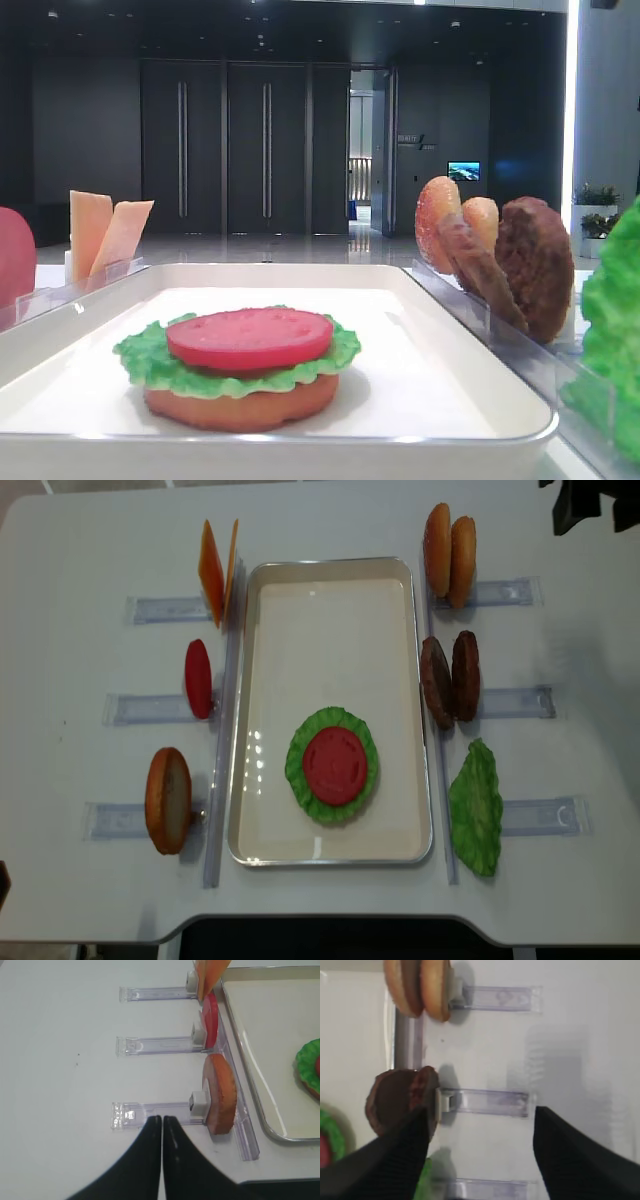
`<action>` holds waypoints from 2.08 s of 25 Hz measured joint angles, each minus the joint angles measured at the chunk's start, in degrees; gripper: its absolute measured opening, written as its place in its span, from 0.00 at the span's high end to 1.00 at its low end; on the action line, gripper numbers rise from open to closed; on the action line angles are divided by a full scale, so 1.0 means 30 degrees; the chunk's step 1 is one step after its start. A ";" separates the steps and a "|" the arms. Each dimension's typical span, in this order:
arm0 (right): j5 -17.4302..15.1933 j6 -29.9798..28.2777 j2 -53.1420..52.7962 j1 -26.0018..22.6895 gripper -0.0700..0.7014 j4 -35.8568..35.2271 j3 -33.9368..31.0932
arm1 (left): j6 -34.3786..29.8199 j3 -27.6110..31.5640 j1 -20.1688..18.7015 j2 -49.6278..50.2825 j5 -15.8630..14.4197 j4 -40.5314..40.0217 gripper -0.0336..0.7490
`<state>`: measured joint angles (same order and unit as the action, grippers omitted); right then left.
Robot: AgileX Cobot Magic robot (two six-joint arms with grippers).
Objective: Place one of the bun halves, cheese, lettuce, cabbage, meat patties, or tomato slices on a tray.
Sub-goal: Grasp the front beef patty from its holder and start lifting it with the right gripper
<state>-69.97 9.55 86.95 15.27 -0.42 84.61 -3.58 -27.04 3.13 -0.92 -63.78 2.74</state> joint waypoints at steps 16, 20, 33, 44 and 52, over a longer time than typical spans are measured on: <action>-0.0017 0.6943 0.1126 0.6608 0.30 0.2000 0.0000 | 0.0000 0.0000 0.0000 0.0000 0.0000 0.0000 0.96; -0.0017 0.7806 0.1428 0.7631 0.29 0.2323 0.0024 | 0.0000 0.0000 0.0000 0.0000 0.0000 0.0000 0.96; -0.0001 0.7820 0.4367 0.8101 0.29 0.2685 0.0075 | 0.0000 0.0000 0.0000 0.0000 0.0000 0.0000 0.96; 0.0741 0.7965 0.5330 0.8101 0.29 0.2561 0.0097 | 0.0000 0.0000 0.0000 0.0000 0.0000 0.0000 0.96; 0.1576 0.7965 0.5476 0.8101 0.29 0.2590 0.0097 | 0.0000 0.0000 0.0000 0.0000 0.0000 0.0000 0.96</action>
<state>-65.25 33.44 103.38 39.57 7.35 84.90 -3.58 -27.04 3.13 -0.92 -63.78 2.74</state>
